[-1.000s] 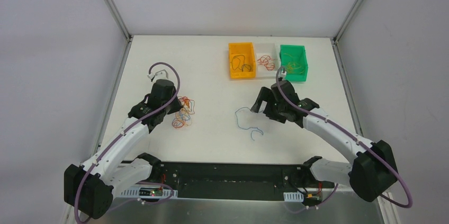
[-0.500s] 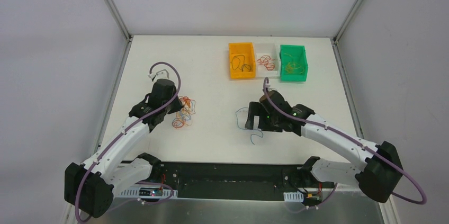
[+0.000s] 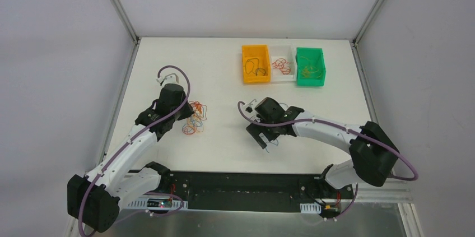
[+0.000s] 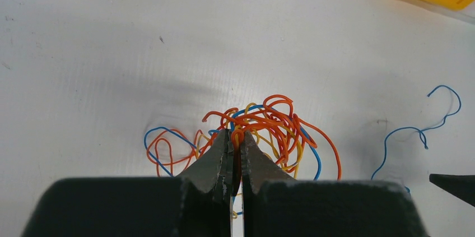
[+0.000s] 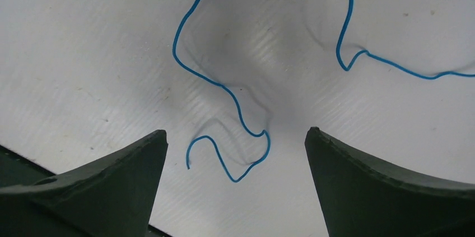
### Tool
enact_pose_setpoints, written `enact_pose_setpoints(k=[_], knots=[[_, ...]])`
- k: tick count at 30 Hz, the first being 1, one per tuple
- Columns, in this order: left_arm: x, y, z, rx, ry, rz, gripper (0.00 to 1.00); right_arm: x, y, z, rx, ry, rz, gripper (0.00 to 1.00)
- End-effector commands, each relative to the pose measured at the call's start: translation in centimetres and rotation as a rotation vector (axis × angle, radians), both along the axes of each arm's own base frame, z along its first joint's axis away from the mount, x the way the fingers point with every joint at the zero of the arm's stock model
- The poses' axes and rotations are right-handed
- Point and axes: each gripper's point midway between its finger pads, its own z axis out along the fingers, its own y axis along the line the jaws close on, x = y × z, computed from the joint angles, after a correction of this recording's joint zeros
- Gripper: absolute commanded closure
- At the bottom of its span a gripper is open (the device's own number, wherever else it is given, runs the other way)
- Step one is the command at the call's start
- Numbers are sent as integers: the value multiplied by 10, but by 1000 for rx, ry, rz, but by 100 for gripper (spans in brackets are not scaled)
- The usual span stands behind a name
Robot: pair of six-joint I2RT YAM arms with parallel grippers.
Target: Untangle the cables
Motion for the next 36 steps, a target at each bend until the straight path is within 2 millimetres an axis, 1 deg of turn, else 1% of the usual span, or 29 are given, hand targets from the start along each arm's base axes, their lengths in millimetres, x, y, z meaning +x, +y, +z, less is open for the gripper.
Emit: enact_pose_setpoints(k=[1,5,9,16,20,24,27,28,30,32,34,35,36], knots=[[9,3,17,6,-64,6,100,27,-3,2,-120,-112,146,3],[9,2,16,4,-58,2,100,46,-4,-3,-155,-178,157,4],[8,1,15,1,-54,1,100,59,-6,-7,-171,-182,168,4],[8,3,16,2,-61,7,100,76,3,-11,-74,-155,245,4],[9,3,16,4,-60,8,100,78,7,-18,-43,-79,301,4],[9,3,16,8,-58,8,100,78,11,-26,-3,-3,346,8],[9,3,15,10,-56,9,100,82,18,-29,33,32,363,10],[9,3,15,10,-56,8,100,83,20,-29,33,46,369,13],[9,3,15,13,-55,6,100,84,20,-33,24,87,369,22],[9,4,15,15,-58,5,100,83,20,-36,12,126,360,36],[9,5,16,18,-63,11,100,83,22,-33,28,140,326,49],[8,6,16,19,-66,12,100,81,25,-29,49,144,318,58],[8,6,17,19,-70,14,100,82,28,-25,72,137,300,71]])
